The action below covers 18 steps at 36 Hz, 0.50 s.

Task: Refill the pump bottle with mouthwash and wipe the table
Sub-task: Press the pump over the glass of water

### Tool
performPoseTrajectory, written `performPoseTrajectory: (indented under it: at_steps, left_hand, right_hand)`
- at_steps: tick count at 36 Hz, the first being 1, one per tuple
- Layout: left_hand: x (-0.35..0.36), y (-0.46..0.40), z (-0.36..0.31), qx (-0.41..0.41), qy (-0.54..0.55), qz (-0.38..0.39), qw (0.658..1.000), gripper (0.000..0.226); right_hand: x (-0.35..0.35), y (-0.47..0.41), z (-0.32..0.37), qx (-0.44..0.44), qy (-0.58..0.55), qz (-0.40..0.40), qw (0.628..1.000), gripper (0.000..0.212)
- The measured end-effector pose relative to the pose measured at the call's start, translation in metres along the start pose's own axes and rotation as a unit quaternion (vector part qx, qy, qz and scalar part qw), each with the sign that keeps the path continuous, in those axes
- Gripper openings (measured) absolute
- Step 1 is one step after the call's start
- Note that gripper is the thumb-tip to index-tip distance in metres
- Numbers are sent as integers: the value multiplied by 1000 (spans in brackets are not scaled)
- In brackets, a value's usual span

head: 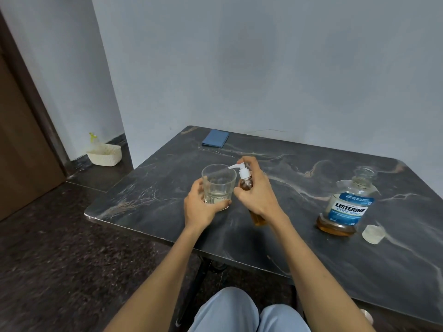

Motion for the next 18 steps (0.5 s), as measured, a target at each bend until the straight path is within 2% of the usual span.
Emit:
performPoseTrajectory:
  at_steps: [6, 13, 15, 18]
  left_hand:
    - [0, 0, 0, 3, 2, -1, 1000, 80]
    - [0, -1, 3, -9, 10, 7, 1000, 90]
    - [0, -2, 4, -13, 12, 5, 1000, 91]
    - [1, -2, 4, -12, 17, 4, 1000, 91]
  right_hand:
    - [-1, 4, -1, -34, -59, -22, 997, 77]
    - [-16, 9, -9, -78, -90, -90, 989, 89]
    - [-22, 12, -12, -77, -90, -96, 988, 88]
    - [-33, 17, -17, -59, -84, -92, 990, 73]
Point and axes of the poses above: each hand's wrist, its own y-axis away from the middle knuckle, its own x-axis out of the palm, z = x × y, the point moved 3 cm from there along -y, towards the middle knuckle, and after that the axes turned 12 degrees about -y, right-handed, at the moved point
